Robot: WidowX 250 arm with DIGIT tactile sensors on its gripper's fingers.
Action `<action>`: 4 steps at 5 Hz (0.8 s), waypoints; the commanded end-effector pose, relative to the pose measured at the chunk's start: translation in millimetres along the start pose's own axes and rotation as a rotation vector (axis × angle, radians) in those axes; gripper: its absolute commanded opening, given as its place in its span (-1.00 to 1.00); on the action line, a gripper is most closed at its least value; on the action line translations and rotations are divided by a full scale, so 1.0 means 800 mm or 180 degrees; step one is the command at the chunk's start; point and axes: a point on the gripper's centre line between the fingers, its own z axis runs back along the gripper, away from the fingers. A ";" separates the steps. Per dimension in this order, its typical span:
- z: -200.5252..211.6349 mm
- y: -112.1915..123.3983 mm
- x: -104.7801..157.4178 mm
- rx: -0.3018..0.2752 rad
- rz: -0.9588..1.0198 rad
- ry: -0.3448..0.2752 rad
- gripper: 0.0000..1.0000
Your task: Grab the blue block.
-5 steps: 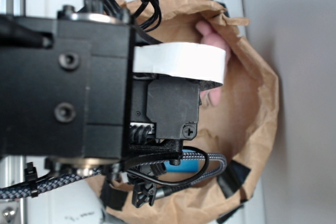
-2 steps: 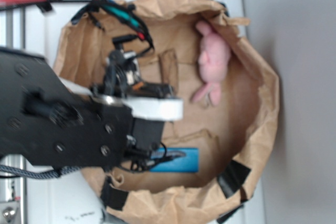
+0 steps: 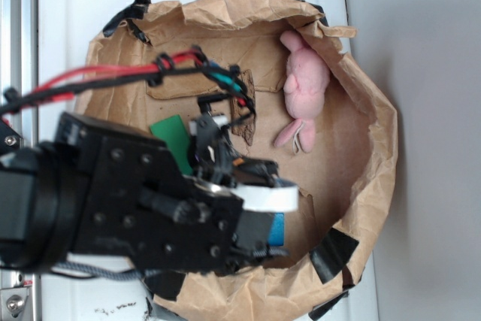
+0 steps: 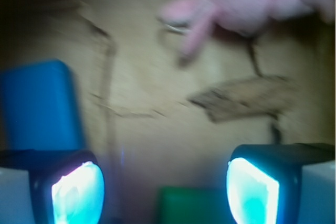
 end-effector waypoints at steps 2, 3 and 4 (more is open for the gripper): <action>0.015 -0.052 0.033 -0.0488 -0.0188 0.0202 1.00; -0.017 -0.059 0.016 -0.0372 -0.0287 0.0297 1.00; -0.055 -0.050 0.012 -0.0248 -0.0230 0.0332 1.00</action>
